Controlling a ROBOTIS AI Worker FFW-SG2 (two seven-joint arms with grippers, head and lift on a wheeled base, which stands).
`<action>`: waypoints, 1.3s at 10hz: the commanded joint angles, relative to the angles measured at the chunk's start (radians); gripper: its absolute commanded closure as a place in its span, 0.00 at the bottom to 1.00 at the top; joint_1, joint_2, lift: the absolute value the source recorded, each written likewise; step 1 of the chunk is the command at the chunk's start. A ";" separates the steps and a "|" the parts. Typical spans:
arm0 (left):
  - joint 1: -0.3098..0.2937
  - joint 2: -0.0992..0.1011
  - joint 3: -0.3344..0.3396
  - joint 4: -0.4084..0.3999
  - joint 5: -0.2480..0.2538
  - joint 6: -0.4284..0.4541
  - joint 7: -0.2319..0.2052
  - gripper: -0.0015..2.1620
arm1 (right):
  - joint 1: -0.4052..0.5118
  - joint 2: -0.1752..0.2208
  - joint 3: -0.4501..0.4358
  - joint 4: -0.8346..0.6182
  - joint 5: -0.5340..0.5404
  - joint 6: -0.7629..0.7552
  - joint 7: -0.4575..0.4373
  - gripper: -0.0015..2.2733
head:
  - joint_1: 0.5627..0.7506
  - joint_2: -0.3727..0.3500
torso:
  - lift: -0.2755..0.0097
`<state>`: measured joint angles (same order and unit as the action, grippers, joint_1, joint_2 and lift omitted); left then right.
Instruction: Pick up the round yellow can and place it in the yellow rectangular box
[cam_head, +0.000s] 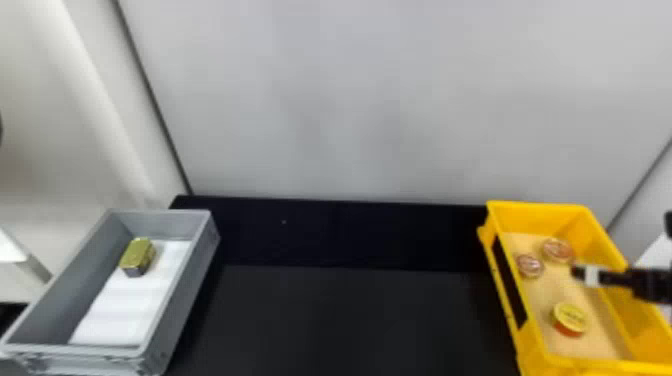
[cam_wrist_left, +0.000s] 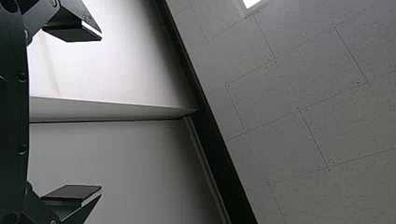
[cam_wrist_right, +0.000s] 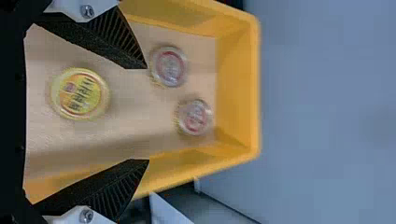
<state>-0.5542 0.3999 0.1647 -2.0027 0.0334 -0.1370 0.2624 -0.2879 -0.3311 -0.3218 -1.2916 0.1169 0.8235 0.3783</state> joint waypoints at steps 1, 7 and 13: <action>0.005 0.002 0.004 -0.001 -0.001 0.004 0.000 0.06 | -0.030 -0.011 0.000 -0.230 -0.046 -0.039 -0.088 0.04 | 0.53 0.59 | 0.93; 0.010 0.016 0.021 -0.001 -0.001 0.010 0.000 0.06 | -0.330 -0.055 0.135 -0.641 0.003 -0.124 -0.283 0.05 | 0.53 0.59 | 0.93; 0.034 0.031 0.067 -0.018 -0.001 0.013 0.000 0.06 | -0.632 -0.204 0.339 -0.764 -0.059 -0.314 -0.476 0.05 | 0.53 0.59 | 0.93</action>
<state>-0.5289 0.4272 0.2167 -2.0139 0.0322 -0.1262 0.2624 -0.8819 -0.5163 -0.0114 -2.0304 0.0689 0.5650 -0.0672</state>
